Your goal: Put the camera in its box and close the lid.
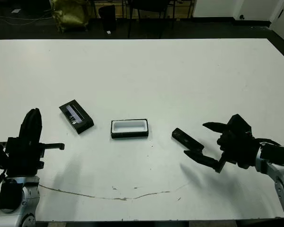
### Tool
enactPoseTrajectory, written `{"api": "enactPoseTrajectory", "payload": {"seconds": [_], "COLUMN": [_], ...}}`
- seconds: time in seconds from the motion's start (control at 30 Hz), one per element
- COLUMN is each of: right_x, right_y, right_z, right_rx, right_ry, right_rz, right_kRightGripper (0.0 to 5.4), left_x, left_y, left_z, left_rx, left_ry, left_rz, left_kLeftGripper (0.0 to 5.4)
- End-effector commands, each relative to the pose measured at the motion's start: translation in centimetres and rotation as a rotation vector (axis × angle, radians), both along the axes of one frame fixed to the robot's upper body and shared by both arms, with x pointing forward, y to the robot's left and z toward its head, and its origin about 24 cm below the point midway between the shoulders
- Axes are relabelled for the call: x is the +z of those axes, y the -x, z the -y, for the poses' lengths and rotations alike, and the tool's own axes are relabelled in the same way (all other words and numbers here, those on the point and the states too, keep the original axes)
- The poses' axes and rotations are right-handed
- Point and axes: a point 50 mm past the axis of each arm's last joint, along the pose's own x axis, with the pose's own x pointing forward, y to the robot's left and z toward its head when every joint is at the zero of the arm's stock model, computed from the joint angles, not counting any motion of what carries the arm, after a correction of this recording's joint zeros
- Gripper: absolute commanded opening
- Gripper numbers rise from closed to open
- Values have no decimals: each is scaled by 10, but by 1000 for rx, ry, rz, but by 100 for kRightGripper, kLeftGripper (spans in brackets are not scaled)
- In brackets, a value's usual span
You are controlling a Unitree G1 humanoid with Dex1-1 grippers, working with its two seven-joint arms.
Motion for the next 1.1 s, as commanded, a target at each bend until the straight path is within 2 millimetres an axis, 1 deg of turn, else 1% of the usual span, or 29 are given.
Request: {"api": "enactPoseTrajectory", "payload": {"seconds": [0.03, 0.17, 0.23, 0.27, 0.47, 0.57, 0.63, 0.87, 0.9, 1.0, 1.1], "right_x": [-3, -3, -4, -5, -9, -10, -12, -16, -16, -18, -22], "right_y": [0, 0, 0, 0, 0, 1, 1, 2, 2, 3, 3], "right_z": [0, -2, -2, -2, -1, -1, 0, -2, -2, -4, -4], "right_rx": [-2, 1, -7, -12, -18, -18, -25, -27, -21, -17, -13], "right_ry": [38, 49, 46, 46, 70, 72, 70, 82, 87, 86, 93], "right_rz": [-7, -25, -35, -40, -39, -34, -45, -38, -33, -45, -73], "right_kRightGripper": [539, 539, 524, 510, 382, 394, 382, 225, 218, 174, 106], "left_x": [-5, -5, -5, -5, -5, -5, -5, -5, -5, -6, -6], "left_y": [2, 2, 2, 2, 3, 3, 2, 3, 3, 2, 3], "left_z": [-3, -3, -3, -3, -3, -2, -2, -2, -2, -3, -3], "left_rx": [4, 13, 13, 12, 20, 22, 26, 33, 34, 24, 23], "left_ry": [-3, -8, -10, -12, -6, 1, -6, -10, -14, -13, -8], "left_rz": [-26, -36, -35, -31, -33, -29, -30, -35, -33, -24, -26], "left_kLeftGripper": [0, 0, 0, 0, 0, 0, 0, 0, 0, 0, 0]}}
